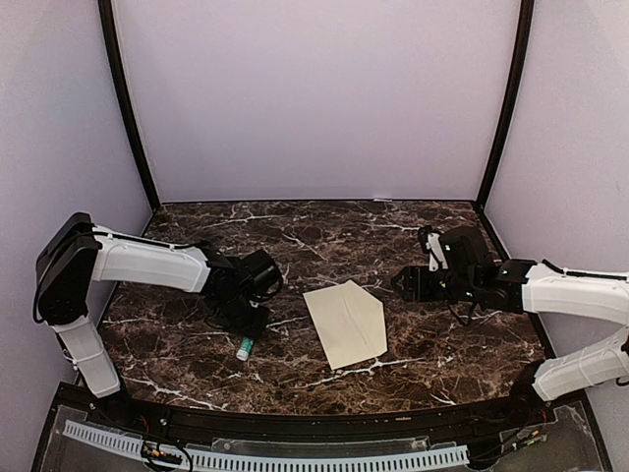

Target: Place the letter into the envelope and seal it

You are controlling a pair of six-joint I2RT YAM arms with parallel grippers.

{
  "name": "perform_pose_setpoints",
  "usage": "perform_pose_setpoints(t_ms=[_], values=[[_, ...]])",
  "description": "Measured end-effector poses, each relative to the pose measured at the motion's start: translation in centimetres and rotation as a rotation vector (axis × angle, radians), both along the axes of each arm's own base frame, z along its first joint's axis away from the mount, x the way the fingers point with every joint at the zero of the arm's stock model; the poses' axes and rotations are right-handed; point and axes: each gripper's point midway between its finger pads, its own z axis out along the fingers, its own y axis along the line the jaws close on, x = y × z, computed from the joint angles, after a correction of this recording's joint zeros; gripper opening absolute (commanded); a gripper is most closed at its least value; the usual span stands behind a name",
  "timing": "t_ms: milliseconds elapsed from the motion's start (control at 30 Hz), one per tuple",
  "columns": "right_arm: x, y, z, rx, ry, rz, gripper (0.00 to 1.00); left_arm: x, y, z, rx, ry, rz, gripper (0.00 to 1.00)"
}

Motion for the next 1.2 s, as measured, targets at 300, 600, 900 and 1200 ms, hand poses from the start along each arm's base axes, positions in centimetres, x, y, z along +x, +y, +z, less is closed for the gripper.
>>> perform_pose_setpoints(t_ms=[300, 600, 900, 1200], values=[[0.0, -0.2, 0.5, 0.008, -0.014, -0.007, 0.71, 0.0, 0.0, -0.5, 0.01, 0.005, 0.0, 0.12], [-0.2, -0.7, 1.3, 0.04, -0.06, -0.011, 0.73, 0.6, -0.6, -0.3, -0.017, -0.017, 0.002, 0.06], [-1.3, -0.2, 5.2, 0.214, -0.244, 0.052, 0.73, 4.1, -6.1, 6.2, -0.271, -0.19, -0.05, 0.06], [-4.4, 4.1, 9.7, 0.519, -0.366, 0.329, 0.72, 6.6, -14.3, 19.2, -0.76, -0.446, -0.204, 0.05]])
